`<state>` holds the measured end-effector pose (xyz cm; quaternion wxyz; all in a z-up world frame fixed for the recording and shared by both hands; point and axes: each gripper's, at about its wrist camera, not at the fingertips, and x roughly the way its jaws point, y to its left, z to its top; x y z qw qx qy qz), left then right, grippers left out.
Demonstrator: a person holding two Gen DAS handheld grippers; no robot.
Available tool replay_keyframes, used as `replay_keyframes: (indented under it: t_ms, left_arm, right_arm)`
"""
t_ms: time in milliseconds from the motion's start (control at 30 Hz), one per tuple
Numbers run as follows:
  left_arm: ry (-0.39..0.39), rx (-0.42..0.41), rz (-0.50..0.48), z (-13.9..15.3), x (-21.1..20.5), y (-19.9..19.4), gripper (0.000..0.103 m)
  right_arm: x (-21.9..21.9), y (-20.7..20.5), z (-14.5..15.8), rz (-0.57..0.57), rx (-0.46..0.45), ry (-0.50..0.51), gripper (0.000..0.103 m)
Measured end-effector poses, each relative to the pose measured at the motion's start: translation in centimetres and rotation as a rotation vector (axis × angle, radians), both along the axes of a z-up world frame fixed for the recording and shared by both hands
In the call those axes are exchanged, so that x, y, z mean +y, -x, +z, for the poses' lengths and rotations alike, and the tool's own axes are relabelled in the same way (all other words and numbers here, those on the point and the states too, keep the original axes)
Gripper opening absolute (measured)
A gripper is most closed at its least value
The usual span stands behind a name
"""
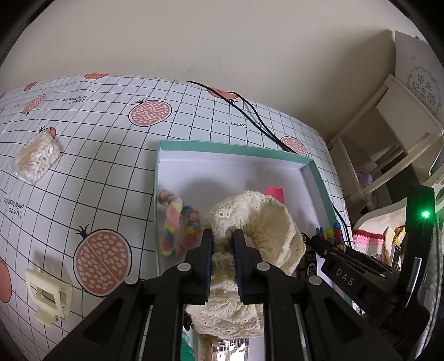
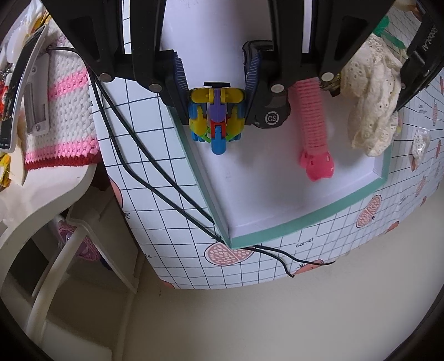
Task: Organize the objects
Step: 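Lift and carry the block toy and lace cloth over the mint-green tray with both tools, then lower the block toy and lace cloth into the tray and open both tools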
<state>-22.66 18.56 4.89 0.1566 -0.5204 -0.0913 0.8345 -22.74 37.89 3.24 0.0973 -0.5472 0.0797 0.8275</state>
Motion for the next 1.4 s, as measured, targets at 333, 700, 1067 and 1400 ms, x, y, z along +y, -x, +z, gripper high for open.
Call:
replay_keyframes:
  t_ms: [333, 700, 1067, 1400]
  left_arm:
    - [-0.008, 0.002, -0.016, 0.9, 0.5, -0.1, 0.033]
    - [-0.028, 0.029, -0.031, 2.8, 0.4, -0.2, 0.044]
    - [-0.039, 0.068, -0.030, 5.0, -0.1, -0.4, 0.051]
    - [-0.008, 0.113, 0.018, 6.6, -1.7, -0.2, 0.072]
  right_arm:
    - [0.1, -0.1, 1.0, 0.005, 0.017, -0.011, 0.042]
    - [-0.6, -0.5, 4.3, 0.023, 0.088, -0.022, 0.042]
    - [-1.8, -1.2, 7.3, 0.066, 0.153, -0.030, 0.042]
    - [-2.9, -1.6, 9.0, 0.092, 0.191, -0.045, 0.062]
